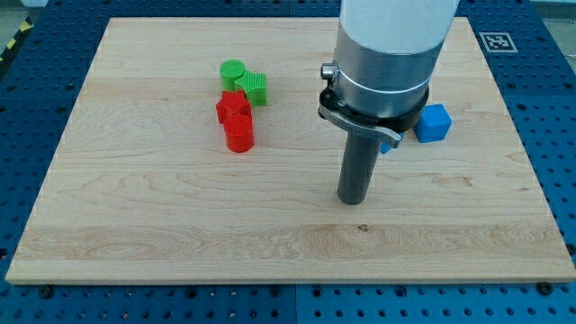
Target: Move your arm towards the blue cube
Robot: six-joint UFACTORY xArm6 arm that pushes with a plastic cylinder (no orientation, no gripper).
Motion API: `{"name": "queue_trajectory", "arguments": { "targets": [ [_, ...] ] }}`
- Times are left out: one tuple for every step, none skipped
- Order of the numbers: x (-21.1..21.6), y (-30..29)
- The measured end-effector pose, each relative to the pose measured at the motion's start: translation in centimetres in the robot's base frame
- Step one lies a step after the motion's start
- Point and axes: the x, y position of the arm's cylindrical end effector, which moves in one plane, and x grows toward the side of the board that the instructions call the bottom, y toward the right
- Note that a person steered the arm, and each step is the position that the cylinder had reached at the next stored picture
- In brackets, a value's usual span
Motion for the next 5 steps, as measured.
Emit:
{"name": "queue_trajectory", "arguments": {
  "targets": [
    [0.0,0.3],
    [-0.5,4.8],
    [-0.7,7.6],
    [-0.7,9.1],
    [-0.8,13.3]
  ]
}}
